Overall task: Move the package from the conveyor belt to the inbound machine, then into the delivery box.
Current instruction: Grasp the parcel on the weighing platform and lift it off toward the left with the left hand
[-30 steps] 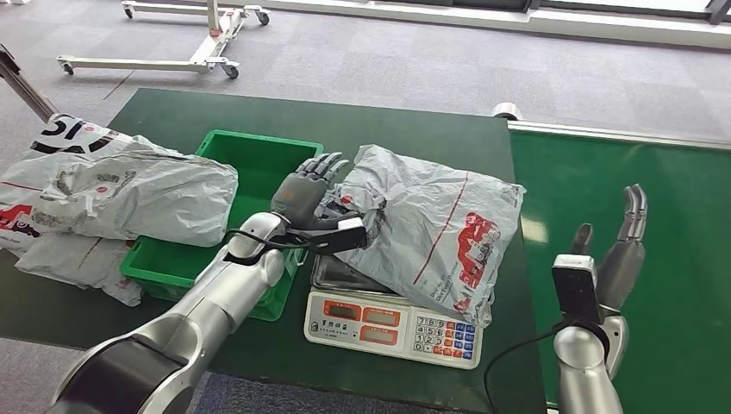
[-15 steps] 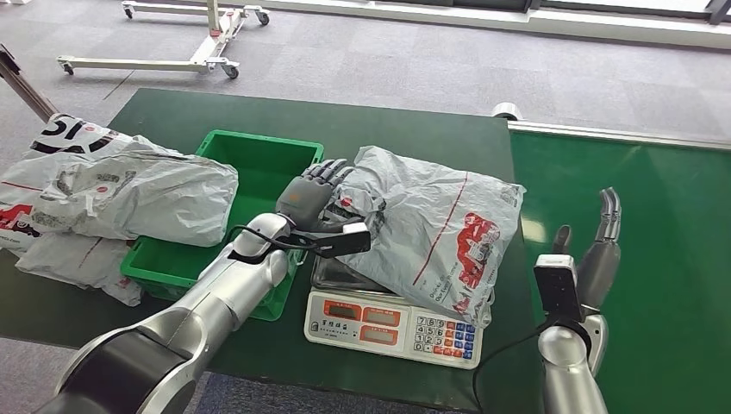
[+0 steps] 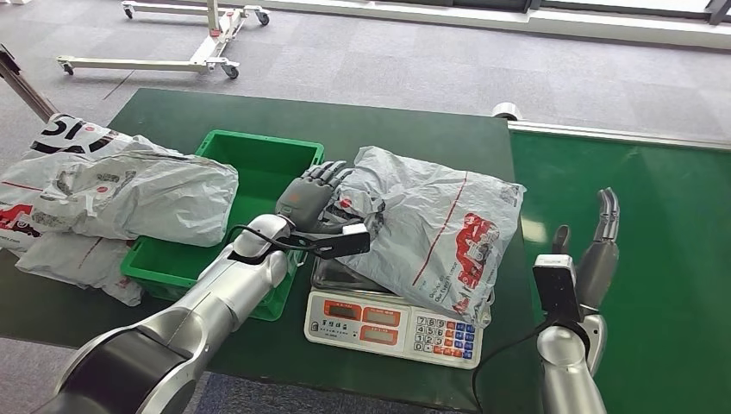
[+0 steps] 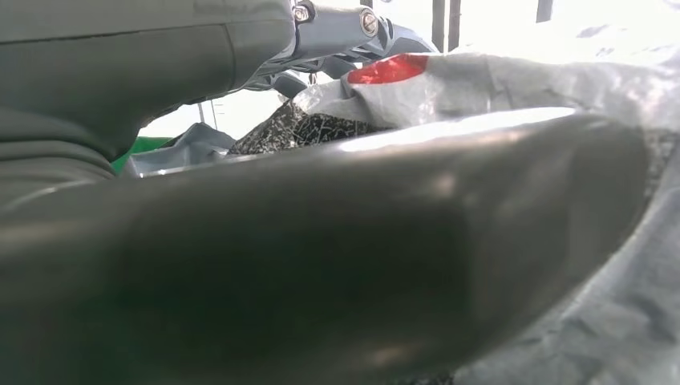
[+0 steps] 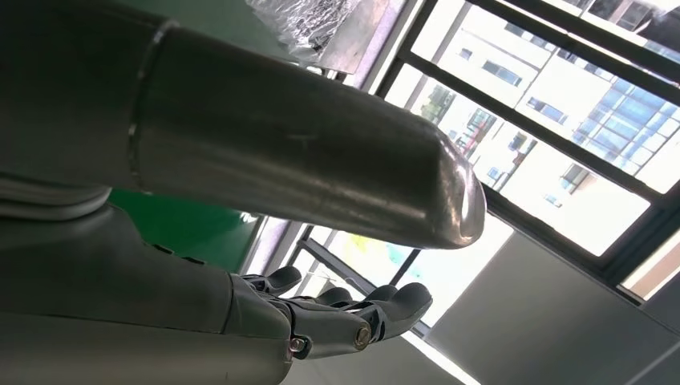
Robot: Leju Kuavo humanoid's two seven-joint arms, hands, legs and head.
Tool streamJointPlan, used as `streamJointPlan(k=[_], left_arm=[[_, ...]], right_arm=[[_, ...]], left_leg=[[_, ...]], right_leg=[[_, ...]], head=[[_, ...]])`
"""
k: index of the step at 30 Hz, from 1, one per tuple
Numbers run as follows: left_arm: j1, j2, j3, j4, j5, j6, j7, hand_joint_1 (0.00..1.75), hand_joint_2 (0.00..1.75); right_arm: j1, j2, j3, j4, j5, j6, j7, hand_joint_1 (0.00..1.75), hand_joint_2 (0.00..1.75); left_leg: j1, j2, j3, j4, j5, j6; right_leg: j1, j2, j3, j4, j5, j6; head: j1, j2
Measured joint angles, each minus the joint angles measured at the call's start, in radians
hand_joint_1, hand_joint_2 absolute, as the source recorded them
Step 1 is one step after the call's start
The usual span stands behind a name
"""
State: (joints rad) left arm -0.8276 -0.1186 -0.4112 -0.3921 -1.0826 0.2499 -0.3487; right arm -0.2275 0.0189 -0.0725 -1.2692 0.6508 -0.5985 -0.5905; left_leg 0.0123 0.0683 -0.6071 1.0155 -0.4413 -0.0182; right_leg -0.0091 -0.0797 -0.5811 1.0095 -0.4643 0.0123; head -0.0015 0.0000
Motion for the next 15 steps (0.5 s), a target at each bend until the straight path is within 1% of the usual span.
streamJointPlan(k=[15], left_arm=[[0.0,0.0,0.0,0.002,0.0,0.0,0.0,0.0,0.0]], right_arm=[[0.0,0.001,0.0,0.0,0.0,0.0,0.0,0.0,0.0]], left_leg=[[0.0,0.0,0.0,0.0,0.0,0.0]], right_leg=[[0.0,0.0,0.0,0.0,0.0,0.0]], head=[[0.0,0.0]])
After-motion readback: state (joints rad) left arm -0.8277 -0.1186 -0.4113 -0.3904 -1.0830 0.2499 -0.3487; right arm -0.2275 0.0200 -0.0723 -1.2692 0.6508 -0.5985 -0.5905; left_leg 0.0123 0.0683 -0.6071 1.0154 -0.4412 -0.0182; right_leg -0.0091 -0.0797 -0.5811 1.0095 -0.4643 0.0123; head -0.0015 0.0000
